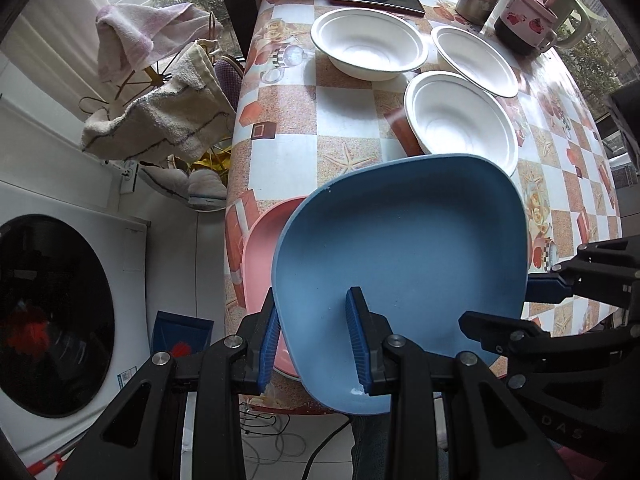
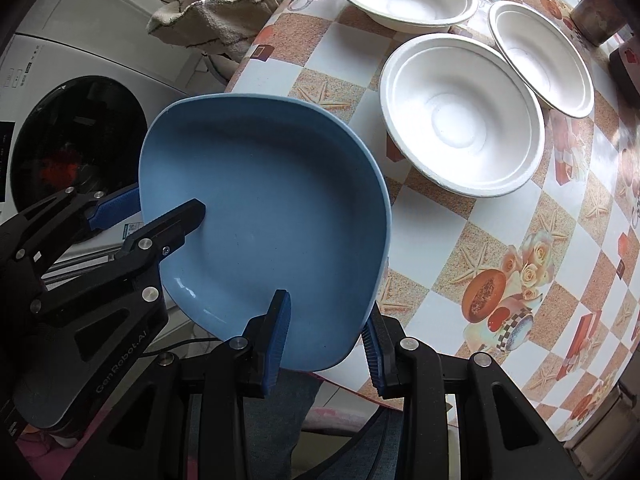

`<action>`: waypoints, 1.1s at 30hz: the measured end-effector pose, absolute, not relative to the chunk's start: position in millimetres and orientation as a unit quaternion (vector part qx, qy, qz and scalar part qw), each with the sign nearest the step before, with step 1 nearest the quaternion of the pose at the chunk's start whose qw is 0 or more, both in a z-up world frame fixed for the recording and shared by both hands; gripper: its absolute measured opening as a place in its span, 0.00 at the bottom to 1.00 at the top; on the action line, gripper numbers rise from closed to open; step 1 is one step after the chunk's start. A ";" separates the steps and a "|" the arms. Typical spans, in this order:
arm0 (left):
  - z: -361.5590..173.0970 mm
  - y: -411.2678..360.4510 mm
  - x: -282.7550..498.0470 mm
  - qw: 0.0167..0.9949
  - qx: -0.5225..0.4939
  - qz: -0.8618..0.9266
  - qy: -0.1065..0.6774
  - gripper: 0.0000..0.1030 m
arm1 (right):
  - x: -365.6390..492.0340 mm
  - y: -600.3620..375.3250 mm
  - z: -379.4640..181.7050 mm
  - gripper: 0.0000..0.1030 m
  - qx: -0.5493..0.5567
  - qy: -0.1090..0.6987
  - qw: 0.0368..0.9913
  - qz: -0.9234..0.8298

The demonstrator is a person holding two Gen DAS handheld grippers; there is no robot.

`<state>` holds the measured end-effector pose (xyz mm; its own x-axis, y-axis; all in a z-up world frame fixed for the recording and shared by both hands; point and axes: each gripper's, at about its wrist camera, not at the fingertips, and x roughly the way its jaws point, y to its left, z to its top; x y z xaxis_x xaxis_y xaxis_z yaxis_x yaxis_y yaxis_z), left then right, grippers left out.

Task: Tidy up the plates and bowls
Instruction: 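Lift the blue plate with both grippers and carry it over the pink plate, then lower the blue plate onto the pink plate and open both grippers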

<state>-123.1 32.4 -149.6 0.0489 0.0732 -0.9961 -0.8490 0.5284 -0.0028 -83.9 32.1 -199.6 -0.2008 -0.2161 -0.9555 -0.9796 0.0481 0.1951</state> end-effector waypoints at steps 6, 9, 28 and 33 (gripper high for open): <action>-161.0 35.4 -135.9 0.628 -0.328 0.368 0.603 0.34 | -97.5 36.2 -217.9 0.37 -0.488 0.625 0.373 0.482; -165.8 38.5 -139.9 0.623 -0.327 0.373 0.605 0.34 | -100.8 38.0 -228.7 0.37 -0.478 0.641 0.367 0.476; -163.9 47.5 -142.2 0.633 -0.357 0.364 0.582 0.72 | -18.0 -0.8 -236.2 0.93 -0.369 0.716 0.443 0.393; -155.1 48.3 -103.5 0.660 -0.354 0.325 0.577 0.74 | 32.6 -30.9 -243.6 0.93 -0.322 0.753 0.479 0.315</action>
